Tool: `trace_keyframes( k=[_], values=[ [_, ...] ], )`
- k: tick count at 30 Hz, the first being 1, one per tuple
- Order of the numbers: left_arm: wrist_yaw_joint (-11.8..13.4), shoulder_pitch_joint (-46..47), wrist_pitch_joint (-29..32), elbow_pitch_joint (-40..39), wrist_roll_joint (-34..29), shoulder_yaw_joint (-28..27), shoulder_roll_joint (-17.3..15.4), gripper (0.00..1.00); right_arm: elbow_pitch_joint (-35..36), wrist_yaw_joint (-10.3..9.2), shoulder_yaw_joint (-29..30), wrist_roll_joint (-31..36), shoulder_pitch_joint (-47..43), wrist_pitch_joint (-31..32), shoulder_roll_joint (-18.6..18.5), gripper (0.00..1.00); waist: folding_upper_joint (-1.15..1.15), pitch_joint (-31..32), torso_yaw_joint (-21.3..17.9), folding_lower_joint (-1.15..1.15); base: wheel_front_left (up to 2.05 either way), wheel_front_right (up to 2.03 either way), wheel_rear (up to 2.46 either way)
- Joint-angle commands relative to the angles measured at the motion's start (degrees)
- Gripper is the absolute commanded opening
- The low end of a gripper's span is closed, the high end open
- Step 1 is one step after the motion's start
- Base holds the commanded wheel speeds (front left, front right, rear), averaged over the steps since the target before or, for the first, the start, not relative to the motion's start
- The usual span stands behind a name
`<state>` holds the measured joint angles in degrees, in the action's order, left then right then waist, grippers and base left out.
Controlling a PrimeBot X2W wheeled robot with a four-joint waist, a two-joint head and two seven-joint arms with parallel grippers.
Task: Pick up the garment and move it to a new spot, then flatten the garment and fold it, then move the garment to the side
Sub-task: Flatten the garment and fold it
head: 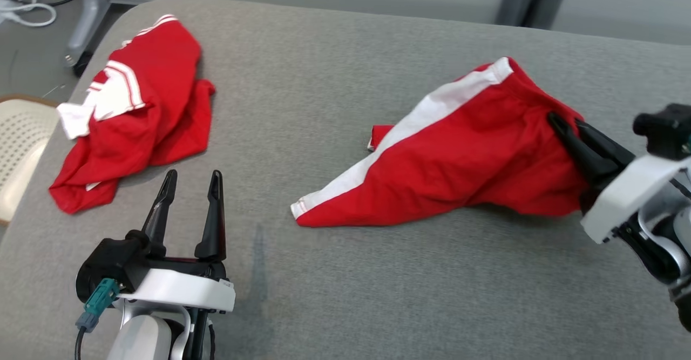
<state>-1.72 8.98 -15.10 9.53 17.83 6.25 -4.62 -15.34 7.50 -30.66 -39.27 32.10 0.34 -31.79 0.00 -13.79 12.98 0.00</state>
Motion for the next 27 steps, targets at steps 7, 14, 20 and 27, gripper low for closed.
trace_keyframes(
  k=[7,14,20,27],
  values=[
    [0.1,-0.4,0.2,-0.6,-0.1,-0.3,-1.2,1.0,1.6,-0.01,9.2,1.7,-14.1,-1.7,4.1,0.0,0.0,1.6,-5.5,0.0,0.0,0.0,0.0],
    [0.2,-0.9,1.3,-1.2,0.4,0.1,-1.6,1.0,-2.8,-0.01,13.2,1.2,-23.4,-3.8,10.2,0.0,0.0,1.9,-7.5,0.0,0.0,0.0,0.0],
    [0.6,-1.6,2.0,-1.7,0.5,0.0,-2.6,1.0,-5.7,-0.01,13.2,0.5,-25.4,-7.0,13.1,0.0,0.0,2.8,-8.8,0.0,0.0,0.0,0.0],
    [1.2,-3.1,2.4,-2.0,0.9,-0.3,-3.0,1.0,-4.8,-0.01,13.8,2.2,-24.7,-11.4,13.7,1.0,0.0,4.2,-9.9,0.0,0.0,0.0,0.0]
  ],
)
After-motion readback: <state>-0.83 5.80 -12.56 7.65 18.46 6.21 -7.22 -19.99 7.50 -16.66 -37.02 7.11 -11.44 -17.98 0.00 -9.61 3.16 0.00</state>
